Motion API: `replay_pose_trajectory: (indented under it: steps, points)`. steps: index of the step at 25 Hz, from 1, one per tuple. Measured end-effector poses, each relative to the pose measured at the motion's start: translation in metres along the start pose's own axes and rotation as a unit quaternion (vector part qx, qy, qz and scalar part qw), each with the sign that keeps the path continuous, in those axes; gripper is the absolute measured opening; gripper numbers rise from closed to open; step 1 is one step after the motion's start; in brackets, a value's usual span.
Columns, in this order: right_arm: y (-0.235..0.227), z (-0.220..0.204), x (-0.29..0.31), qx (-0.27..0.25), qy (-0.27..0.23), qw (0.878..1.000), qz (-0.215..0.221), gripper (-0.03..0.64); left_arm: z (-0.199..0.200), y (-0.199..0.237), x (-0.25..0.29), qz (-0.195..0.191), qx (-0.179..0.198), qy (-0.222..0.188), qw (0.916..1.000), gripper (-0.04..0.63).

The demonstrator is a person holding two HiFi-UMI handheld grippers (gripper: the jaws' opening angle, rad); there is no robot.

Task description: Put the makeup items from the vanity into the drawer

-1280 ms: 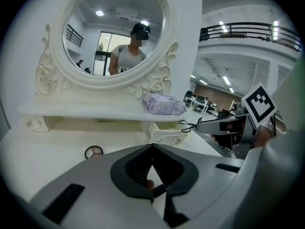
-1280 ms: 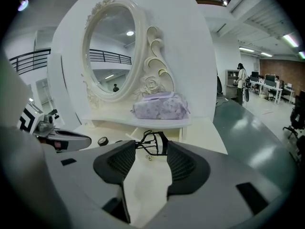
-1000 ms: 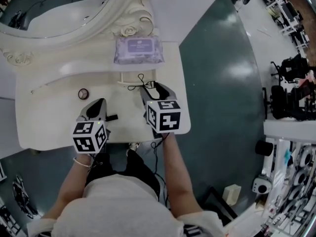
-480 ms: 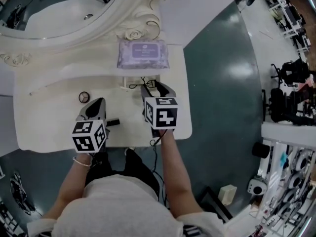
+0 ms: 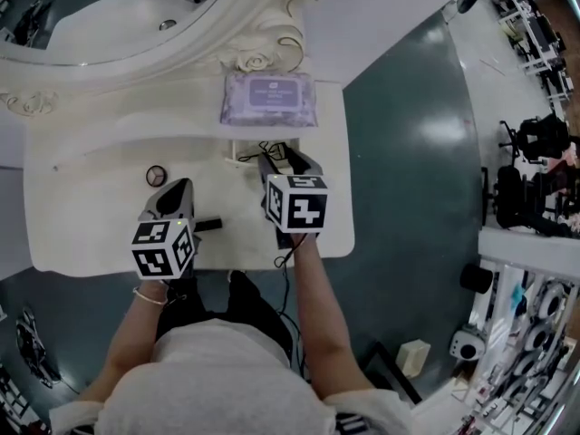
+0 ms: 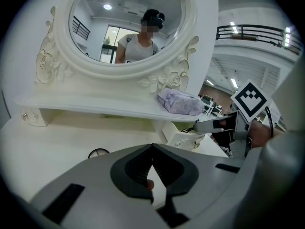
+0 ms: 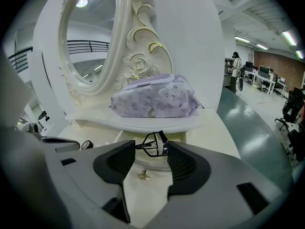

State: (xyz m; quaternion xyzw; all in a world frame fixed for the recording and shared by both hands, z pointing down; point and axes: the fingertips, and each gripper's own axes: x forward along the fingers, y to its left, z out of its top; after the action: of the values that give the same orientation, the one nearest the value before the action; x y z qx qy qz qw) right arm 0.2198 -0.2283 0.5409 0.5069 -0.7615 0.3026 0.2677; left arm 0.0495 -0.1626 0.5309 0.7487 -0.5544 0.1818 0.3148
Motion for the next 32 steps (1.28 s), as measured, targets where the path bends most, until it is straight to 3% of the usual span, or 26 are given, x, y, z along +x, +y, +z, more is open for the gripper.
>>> replay_pose_trajectory:
  steps: [16, 23, 32]
  points:
    - [-0.003, 0.0, -0.016, 0.001, -0.029, 0.999, -0.019, 0.219, -0.004, 0.004, -0.01, 0.002, -0.003, -0.003, 1.0, 0.003]
    - [-0.004, 0.007, -0.041, 0.0, -0.086, 0.995, -0.042, 0.215, -0.004, 0.002, -0.02, -0.002, 0.001, -0.009, 1.0, 0.003]
    - [0.006, -0.014, -0.072, 0.029, -0.094, 0.993, -0.059, 0.12, 0.004, 0.002, -0.044, -0.011, 0.01, -0.031, 0.9994, 0.003]
